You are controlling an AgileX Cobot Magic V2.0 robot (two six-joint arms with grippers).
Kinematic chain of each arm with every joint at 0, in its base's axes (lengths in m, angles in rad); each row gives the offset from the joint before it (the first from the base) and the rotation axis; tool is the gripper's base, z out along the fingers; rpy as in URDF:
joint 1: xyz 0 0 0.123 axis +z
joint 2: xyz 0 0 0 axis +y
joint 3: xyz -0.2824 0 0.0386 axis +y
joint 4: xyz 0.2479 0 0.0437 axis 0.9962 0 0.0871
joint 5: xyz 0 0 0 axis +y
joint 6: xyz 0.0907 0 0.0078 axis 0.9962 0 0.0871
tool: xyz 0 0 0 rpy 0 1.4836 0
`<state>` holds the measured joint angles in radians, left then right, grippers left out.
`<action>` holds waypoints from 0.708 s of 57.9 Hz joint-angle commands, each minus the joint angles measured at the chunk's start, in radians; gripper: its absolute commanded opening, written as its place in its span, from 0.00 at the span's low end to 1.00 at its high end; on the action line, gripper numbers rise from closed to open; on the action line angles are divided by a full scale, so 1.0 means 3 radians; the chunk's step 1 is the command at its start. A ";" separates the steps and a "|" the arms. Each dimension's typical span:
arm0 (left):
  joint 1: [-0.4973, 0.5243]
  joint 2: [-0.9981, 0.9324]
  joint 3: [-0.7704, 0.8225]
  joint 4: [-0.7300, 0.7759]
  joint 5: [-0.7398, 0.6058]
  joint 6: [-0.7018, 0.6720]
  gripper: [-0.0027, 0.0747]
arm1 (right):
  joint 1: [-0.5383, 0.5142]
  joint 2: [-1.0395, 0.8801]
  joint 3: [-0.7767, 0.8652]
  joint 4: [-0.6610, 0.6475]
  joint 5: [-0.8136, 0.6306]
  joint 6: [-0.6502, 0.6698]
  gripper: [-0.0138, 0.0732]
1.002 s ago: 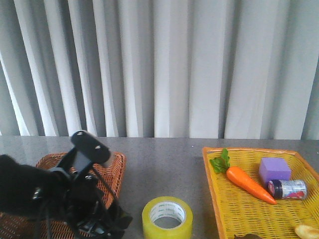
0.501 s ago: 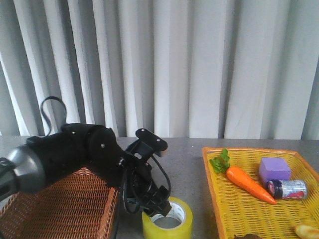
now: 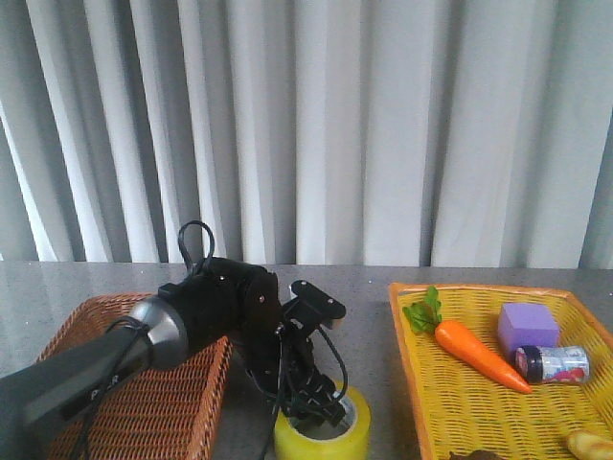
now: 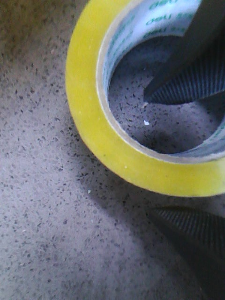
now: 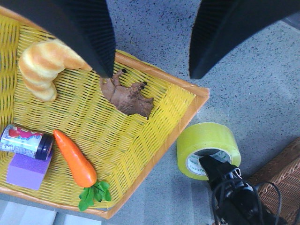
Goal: Transfer tape with both arms
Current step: 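Reach the left gripper down onto the tape roll's rim, then grasp the tape roll with the left gripper and lift it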
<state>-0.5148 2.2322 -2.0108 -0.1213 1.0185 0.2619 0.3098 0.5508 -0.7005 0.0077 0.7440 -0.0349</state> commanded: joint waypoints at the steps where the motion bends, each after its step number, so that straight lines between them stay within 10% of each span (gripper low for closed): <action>1: -0.0019 -0.0157 -0.0143 -0.0031 -0.0089 -0.0079 0.56 | -0.0020 0.0011 -0.0080 0.0001 -0.0194 -0.0002 0.57; 20: -0.0019 -0.0141 -0.0143 -0.0040 -0.0092 -0.0079 0.30 | -0.0020 0.0011 -0.0080 0.0001 -0.0193 -0.0002 0.57; 41: -0.0019 -0.0255 -0.0147 -0.0050 -0.0086 -0.0115 0.28 | -0.0020 0.0011 -0.0080 0.0001 -0.0193 -0.0002 0.57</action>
<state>-0.5148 2.2496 -2.0218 -0.1130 1.0240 0.2387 0.3098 0.5508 -0.7005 0.0077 0.7444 -0.0349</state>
